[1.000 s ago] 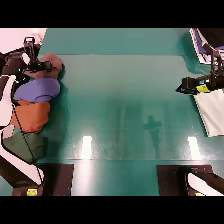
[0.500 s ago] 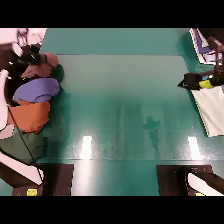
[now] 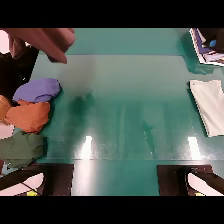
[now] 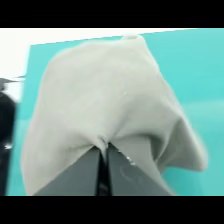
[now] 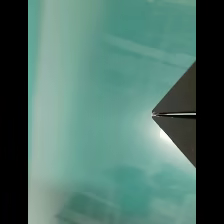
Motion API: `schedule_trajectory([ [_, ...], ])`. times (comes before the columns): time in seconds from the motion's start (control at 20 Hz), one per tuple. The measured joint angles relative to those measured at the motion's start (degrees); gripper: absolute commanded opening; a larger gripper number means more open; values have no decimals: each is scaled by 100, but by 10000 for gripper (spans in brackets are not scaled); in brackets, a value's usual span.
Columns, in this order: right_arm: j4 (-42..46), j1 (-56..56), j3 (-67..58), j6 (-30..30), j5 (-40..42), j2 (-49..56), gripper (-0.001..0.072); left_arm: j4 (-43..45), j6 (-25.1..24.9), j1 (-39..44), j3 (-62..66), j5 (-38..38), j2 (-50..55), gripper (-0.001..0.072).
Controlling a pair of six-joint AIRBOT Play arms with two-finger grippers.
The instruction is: Fold the shirts.
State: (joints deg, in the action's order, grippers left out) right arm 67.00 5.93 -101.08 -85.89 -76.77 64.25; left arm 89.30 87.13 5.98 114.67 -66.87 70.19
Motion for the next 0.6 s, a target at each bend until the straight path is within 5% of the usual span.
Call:
schedule_trajectory([
  [0.35, 2, 0, -920, 2, -516, -4, 16, -35, 492, 2131, -1388, -1333, -409, 36],
  [0.45, 0, 0, -1040, 2, -675, -4, 17, -297, 645, 2680, -2192, -1029, -435, 536],
  [0.6, 0, 0, -1123, 2, -831, -4, 16, -761, 756, 3165, -3097, -243, -452, 550],
])
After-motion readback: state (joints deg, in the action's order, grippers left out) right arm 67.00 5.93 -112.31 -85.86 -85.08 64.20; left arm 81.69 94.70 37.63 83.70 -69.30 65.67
